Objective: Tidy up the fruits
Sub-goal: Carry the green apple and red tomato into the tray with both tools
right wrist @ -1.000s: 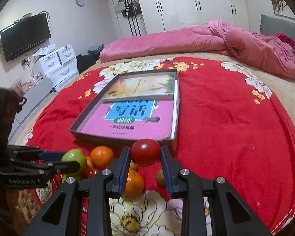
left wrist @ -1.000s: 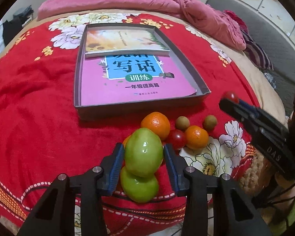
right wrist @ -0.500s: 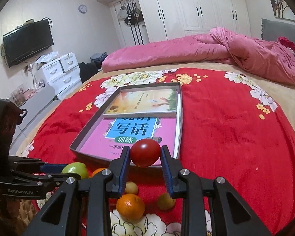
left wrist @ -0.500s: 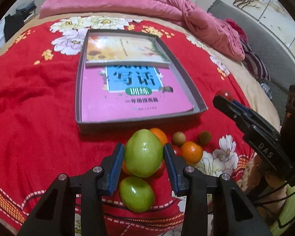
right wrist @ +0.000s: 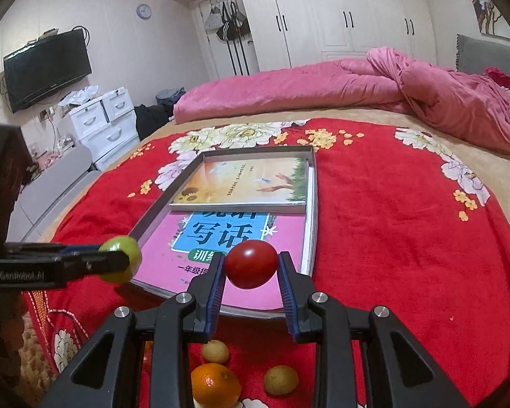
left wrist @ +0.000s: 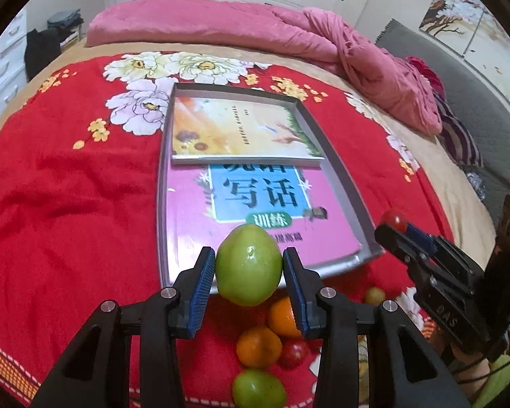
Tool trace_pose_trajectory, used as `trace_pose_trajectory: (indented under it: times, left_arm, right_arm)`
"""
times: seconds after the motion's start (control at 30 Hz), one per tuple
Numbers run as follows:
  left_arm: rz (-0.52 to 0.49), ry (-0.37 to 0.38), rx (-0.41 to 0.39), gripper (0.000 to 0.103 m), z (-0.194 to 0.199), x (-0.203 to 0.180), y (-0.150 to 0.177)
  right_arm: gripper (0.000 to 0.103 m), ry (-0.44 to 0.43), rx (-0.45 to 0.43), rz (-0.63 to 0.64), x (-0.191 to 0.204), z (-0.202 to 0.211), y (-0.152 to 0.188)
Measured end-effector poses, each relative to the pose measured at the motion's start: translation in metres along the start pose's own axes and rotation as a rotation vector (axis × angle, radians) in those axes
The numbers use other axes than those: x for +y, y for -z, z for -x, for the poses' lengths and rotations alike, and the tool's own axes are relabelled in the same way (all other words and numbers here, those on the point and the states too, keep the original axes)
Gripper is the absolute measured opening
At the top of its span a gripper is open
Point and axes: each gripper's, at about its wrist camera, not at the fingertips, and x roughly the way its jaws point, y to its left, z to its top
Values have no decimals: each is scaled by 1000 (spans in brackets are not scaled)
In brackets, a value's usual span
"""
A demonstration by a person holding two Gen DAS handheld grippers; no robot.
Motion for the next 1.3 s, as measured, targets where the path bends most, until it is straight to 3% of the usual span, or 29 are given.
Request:
trace_pose_trajectory:
  times: [0.47,0.83,1.3]
  left_arm:
    - [8,-62,-12,42,-28,5,-7]
    - [4,-104,-8,43,-36,9,-2]
    - [9,-105,-5,43,-38,10,1]
  right_arm:
    - [31,2,117,39,0,-32,8]
    - [31,23,160,37,-5,-45,8]
    - [32,0,181,54,-3,-51,11]
